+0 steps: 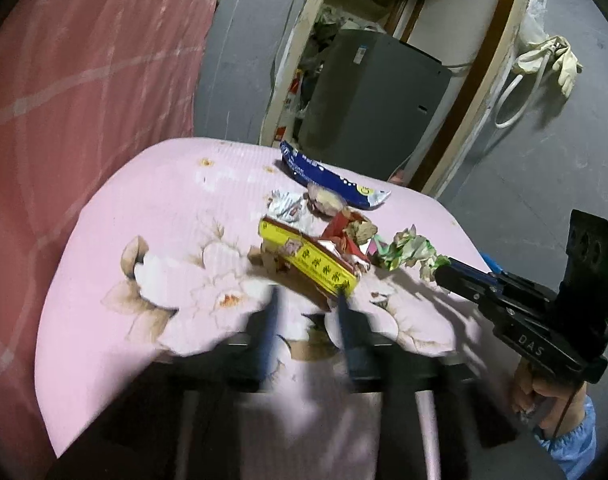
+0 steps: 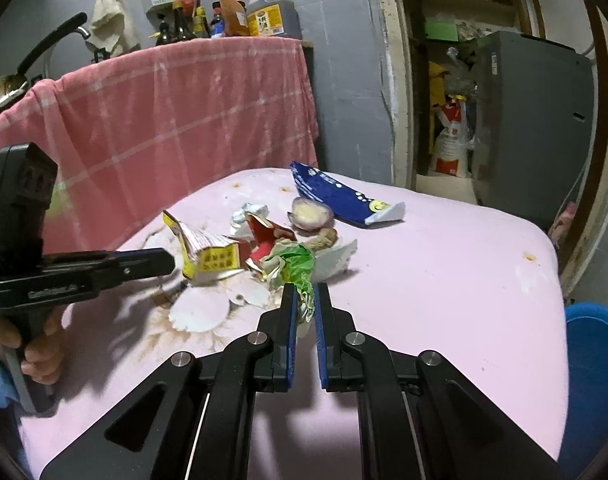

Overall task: Collect trash
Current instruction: 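Grasp yellow snack wrapper with left gripper while right gripper grasps green wrapper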

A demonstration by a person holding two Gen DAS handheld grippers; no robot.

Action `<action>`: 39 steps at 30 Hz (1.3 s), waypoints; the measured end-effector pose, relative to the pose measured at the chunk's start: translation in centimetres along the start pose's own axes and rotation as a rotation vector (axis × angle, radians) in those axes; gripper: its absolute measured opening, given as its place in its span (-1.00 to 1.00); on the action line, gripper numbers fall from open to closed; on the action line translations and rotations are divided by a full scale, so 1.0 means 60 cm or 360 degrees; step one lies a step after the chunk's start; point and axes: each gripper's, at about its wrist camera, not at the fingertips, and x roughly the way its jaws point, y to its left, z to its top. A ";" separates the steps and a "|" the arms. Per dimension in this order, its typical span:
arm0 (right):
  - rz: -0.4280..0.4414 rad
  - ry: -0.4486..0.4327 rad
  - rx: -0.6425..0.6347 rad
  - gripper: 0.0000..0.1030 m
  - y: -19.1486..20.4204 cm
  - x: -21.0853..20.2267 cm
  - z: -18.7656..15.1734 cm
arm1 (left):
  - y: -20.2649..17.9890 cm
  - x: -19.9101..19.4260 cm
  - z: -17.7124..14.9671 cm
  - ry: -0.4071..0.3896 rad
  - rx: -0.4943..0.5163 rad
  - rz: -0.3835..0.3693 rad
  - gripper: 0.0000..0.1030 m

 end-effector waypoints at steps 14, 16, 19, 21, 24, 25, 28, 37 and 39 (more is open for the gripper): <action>0.0027 0.0002 0.0004 -0.87 -0.015 -0.015 -0.019 | 0.003 0.026 0.029 0.0038 -0.0247 -0.0044 -0.11; 0.0037 0.0003 0.0001 -0.87 -0.015 -0.017 -0.021 | 0.002 0.025 0.029 0.0021 -0.0247 -0.0010 -0.11; 0.0039 0.0000 0.0013 -0.87 -0.016 -0.021 -0.024 | 0.003 0.024 0.028 0.0000 -0.0288 0.0029 -0.11; 0.0044 0.0003 0.0022 -0.87 -0.016 -0.021 -0.024 | 0.004 0.026 0.028 0.0005 -0.0313 0.0043 -0.12; 0.0047 0.0002 0.0033 -0.78 -0.016 -0.020 -0.024 | 0.003 0.030 0.027 0.0003 -0.0325 0.0075 -0.19; 0.0051 0.0004 0.0036 -0.70 -0.017 -0.019 -0.024 | 0.005 0.029 0.026 0.0000 -0.0336 0.0072 -0.28; 0.0060 0.0002 0.0052 -0.18 -0.019 -0.019 -0.022 | 0.007 0.032 0.028 -0.0009 -0.0362 0.0077 -0.49; 0.0006 0.0098 0.0100 -0.17 -0.021 0.009 -0.013 | 0.007 0.028 0.021 -0.0048 -0.0341 0.0109 -0.59; -0.0003 0.0118 0.0106 -0.21 -0.021 0.014 -0.012 | 0.003 0.025 0.020 -0.0056 -0.0318 0.0117 -0.59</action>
